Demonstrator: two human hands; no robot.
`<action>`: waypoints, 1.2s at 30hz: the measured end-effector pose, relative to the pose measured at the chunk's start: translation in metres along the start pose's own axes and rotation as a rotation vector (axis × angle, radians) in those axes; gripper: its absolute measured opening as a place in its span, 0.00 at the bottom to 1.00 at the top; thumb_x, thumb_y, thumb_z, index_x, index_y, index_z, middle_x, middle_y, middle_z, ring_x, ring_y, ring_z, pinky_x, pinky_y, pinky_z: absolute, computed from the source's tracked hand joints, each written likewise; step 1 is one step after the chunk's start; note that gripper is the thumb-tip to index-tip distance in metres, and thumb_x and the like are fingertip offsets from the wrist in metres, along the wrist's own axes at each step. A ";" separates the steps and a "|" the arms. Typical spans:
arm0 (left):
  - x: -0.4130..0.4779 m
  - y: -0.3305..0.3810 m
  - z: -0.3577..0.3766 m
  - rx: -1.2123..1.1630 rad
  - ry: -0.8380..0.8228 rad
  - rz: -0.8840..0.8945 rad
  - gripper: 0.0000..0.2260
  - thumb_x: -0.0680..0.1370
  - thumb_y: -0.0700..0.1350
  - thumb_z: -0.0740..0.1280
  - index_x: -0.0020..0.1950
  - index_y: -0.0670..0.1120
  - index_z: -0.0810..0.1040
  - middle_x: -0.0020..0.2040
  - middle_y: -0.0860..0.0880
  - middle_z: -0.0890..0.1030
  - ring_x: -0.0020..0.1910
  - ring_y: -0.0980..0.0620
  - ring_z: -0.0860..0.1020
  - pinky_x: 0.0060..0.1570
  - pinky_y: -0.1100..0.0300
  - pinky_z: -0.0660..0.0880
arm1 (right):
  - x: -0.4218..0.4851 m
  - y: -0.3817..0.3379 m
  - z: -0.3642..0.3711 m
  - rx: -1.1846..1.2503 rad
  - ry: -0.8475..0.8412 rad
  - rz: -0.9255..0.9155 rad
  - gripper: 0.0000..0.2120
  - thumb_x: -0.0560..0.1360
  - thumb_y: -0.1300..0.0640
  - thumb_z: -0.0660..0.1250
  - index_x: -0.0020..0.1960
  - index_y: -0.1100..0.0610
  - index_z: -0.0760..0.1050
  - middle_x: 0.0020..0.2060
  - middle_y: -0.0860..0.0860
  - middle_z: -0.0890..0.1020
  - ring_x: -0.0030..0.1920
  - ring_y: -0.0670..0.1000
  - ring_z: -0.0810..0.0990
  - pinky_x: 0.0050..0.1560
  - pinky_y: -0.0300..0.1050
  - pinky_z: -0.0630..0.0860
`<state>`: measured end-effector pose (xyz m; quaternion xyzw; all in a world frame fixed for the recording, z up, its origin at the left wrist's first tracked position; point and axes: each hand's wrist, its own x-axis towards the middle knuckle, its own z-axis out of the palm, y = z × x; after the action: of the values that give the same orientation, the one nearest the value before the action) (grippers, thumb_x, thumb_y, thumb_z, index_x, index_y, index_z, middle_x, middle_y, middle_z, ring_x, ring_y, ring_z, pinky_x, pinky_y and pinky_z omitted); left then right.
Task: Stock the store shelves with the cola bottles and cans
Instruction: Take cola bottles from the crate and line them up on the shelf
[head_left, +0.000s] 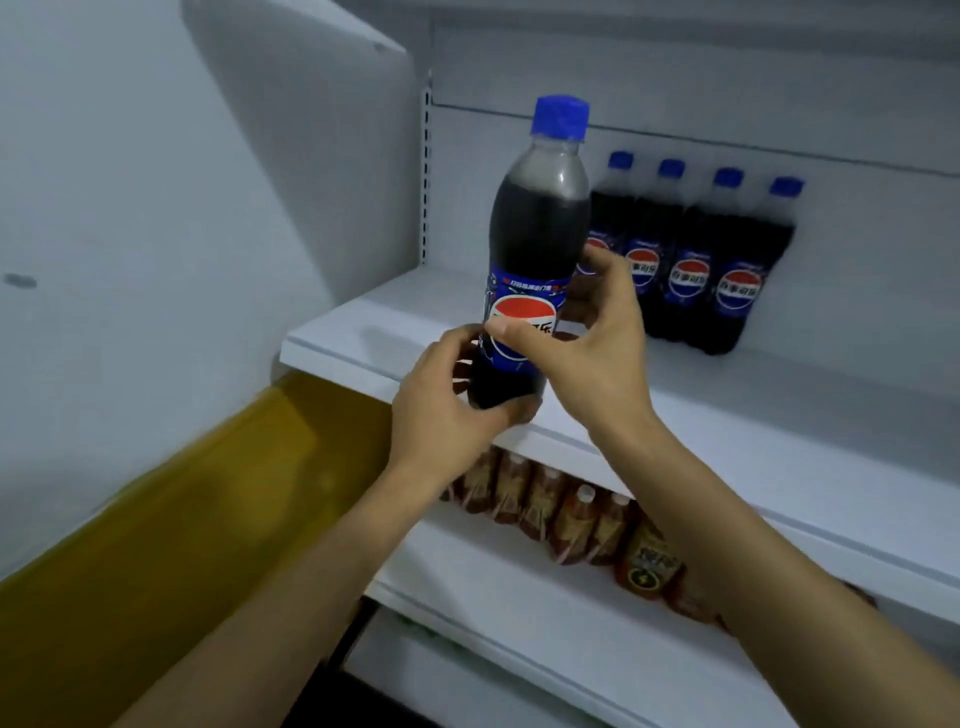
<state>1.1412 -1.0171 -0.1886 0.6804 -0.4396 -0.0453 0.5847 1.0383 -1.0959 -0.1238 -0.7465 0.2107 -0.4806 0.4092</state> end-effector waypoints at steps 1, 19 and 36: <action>0.010 0.003 0.007 -0.019 -0.013 0.001 0.29 0.65 0.55 0.77 0.63 0.59 0.69 0.56 0.63 0.75 0.51 0.65 0.75 0.48 0.71 0.72 | 0.010 0.005 -0.008 -0.030 -0.019 0.005 0.38 0.64 0.51 0.79 0.68 0.47 0.63 0.55 0.39 0.75 0.53 0.36 0.77 0.46 0.23 0.74; 0.129 -0.017 0.135 -0.127 -0.085 -0.173 0.30 0.67 0.39 0.78 0.66 0.45 0.71 0.58 0.47 0.79 0.49 0.48 0.80 0.43 0.58 0.81 | 0.122 0.145 -0.059 -0.319 -0.164 0.247 0.27 0.67 0.52 0.78 0.62 0.55 0.72 0.57 0.52 0.81 0.56 0.52 0.80 0.46 0.38 0.75; 0.185 -0.057 0.151 -0.066 -0.224 -0.221 0.30 0.70 0.38 0.75 0.69 0.46 0.69 0.63 0.46 0.77 0.57 0.47 0.77 0.48 0.62 0.78 | 0.155 0.187 -0.039 -0.251 -0.120 0.312 0.30 0.66 0.52 0.78 0.64 0.56 0.71 0.60 0.53 0.80 0.60 0.54 0.79 0.59 0.52 0.77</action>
<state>1.1982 -1.2559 -0.1999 0.6956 -0.4228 -0.1992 0.5456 1.0875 -1.3291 -0.1832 -0.7771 0.3572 -0.3362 0.3944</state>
